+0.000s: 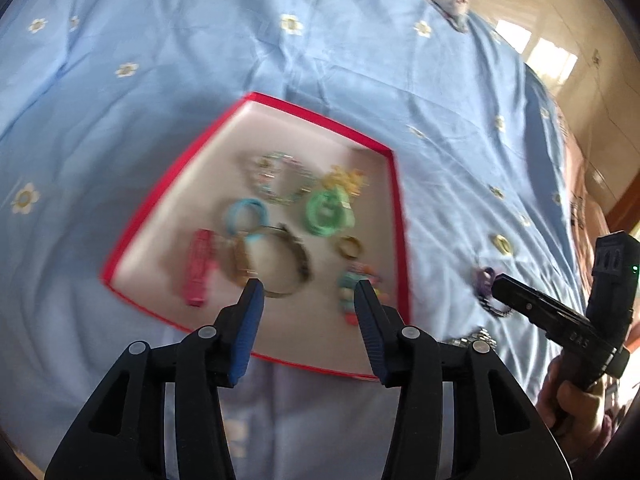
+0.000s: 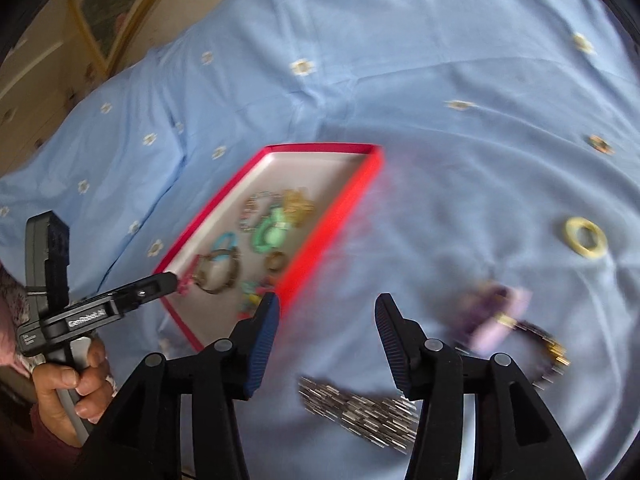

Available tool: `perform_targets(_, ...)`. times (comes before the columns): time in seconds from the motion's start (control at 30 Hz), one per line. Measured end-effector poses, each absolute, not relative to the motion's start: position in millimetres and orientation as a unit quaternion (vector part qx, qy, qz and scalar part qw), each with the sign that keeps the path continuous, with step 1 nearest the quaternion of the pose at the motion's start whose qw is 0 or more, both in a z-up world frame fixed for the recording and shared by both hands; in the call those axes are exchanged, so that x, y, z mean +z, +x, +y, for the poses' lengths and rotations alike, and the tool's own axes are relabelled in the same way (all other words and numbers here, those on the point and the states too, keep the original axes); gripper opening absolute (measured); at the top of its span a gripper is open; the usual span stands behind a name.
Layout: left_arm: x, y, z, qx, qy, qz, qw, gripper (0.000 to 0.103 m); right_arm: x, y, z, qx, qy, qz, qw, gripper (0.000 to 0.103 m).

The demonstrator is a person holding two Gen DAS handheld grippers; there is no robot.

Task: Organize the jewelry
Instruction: 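Grasp the purple hair tie with the left tool while the right tool grasps the black bead bracelet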

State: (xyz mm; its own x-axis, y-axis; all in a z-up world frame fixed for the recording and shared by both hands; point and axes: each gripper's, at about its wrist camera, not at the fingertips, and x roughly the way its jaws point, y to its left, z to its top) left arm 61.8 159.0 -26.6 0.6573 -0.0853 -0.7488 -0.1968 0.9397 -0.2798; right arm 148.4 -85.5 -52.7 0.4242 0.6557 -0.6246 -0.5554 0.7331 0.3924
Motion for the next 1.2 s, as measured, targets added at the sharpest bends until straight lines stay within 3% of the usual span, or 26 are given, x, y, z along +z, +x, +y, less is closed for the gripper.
perform_targets(0.43, -35.4, 89.2, 80.3, -0.046, -0.136, 0.438, 0.887, 0.046, -72.0, 147.2, -184.4, 0.269, 0.108, 0.408, 0.866, 0.052)
perform_targets(1.2, -45.3, 156.3, -46.2, -0.155, -0.039, 0.457, 0.875, 0.045, -81.5, 149.2, -242.0, 0.229, 0.140, 0.407, 0.873, 0.052)
